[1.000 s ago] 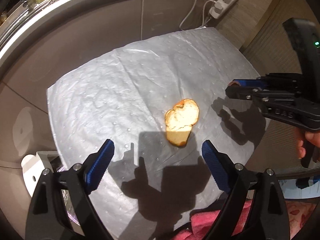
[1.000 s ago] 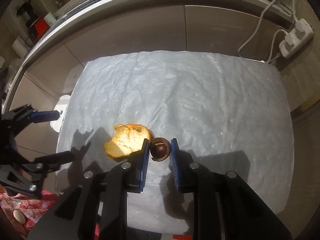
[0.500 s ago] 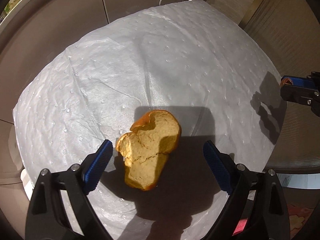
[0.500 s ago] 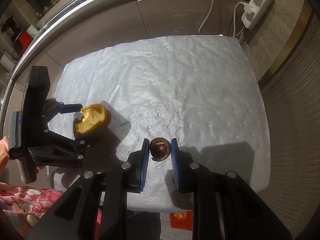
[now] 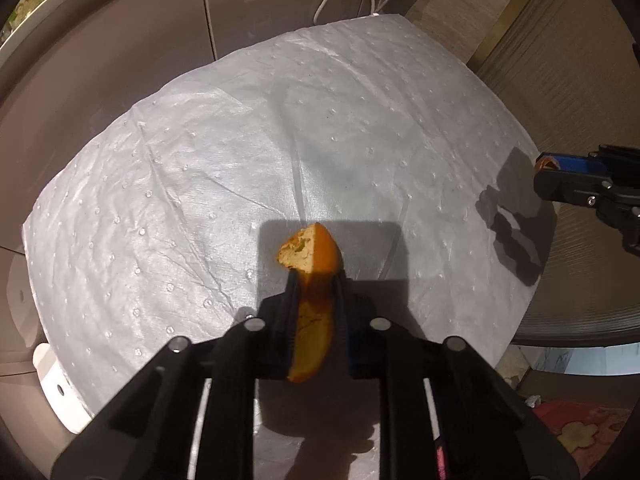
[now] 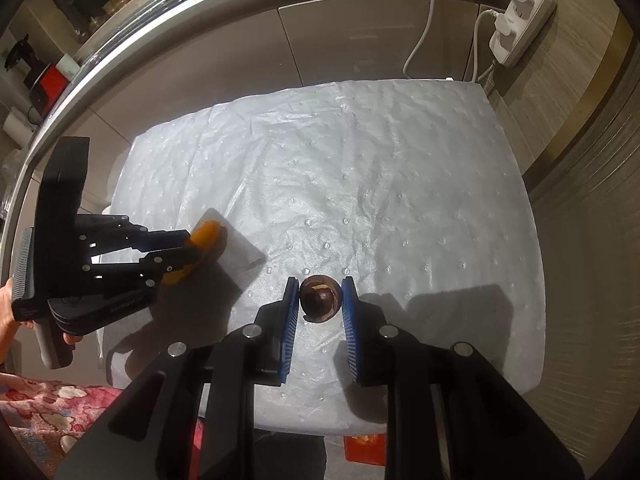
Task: Collect trash
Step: 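Grasp the yellow bread piece with the left gripper while the right gripper holds the chestnut, then carry the chestnut over the bin with the right gripper while the left gripper carries the bread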
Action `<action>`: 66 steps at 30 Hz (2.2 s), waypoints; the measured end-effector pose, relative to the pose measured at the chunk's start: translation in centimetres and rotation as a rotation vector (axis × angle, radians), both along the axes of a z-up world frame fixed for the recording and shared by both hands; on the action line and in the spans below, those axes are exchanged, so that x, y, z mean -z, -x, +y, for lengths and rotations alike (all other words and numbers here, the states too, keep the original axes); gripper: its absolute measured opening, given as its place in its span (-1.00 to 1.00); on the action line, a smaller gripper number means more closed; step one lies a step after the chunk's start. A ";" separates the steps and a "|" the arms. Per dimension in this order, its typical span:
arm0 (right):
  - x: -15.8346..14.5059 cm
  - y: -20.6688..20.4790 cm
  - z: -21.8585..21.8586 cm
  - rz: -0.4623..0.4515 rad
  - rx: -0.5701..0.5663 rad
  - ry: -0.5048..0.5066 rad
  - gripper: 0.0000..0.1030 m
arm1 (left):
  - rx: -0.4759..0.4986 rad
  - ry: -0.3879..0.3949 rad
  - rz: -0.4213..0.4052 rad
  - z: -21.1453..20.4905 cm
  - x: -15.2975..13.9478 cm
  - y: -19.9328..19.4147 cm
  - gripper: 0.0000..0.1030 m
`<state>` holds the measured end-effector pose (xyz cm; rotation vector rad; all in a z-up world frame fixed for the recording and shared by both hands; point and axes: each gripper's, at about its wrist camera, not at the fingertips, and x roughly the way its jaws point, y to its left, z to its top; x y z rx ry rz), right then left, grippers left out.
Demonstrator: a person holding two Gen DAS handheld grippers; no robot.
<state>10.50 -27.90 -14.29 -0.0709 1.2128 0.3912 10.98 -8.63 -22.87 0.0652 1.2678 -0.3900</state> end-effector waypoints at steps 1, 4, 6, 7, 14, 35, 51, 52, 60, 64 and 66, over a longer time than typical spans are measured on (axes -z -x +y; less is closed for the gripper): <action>-0.1 0.0 0.2 -0.003 -0.001 -0.004 -0.57 | -0.011 0.010 -0.006 0.5 -0.3 0.0 -0.76; -0.3 0.1 0.8 -0.010 -0.006 -0.010 -0.57 | -0.034 0.026 -0.008 1.6 -1.1 0.0 -0.78; -0.5 0.2 1.2 -0.015 -0.009 -0.015 -0.57 | -0.048 0.035 -0.010 2.7 -1.4 0.3 -0.79; -0.6 0.3 1.5 -0.018 -0.011 -0.017 -0.57 | -0.056 0.041 -0.012 3.3 -1.6 0.6 -0.79; -1.6 0.9 3.9 -0.036 -0.041 -0.032 -0.57 | -0.136 0.108 -0.034 7.8 -4.0 3.4 -0.80; -1.4 9.0 30.2 0.025 -0.482 -0.134 -0.57 | -0.481 0.022 -0.048 30.2 -4.8 18.7 -0.80; 3.1 13.0 39.3 0.070 -0.571 -0.035 -0.57 | -0.472 0.036 -0.056 34.1 -4.3 21.3 -0.80; 3.8 13.1 39.7 0.073 -0.578 -0.019 -0.57 | -0.471 0.040 -0.056 34.1 -4.3 21.3 -0.80; 10.8 13.6 42.8 0.142 -0.622 0.064 -0.57 | -0.464 0.032 -0.045 33.8 -4.0 21.8 -0.80; 13.1 13.9 43.7 0.165 -0.640 0.080 -0.56 | -0.473 0.024 -0.035 33.9 -3.8 22.4 -0.80; 13.8 14.0 44.1 0.171 -0.653 0.088 -0.35 | -0.477 0.021 -0.032 33.9 -3.7 22.6 -0.80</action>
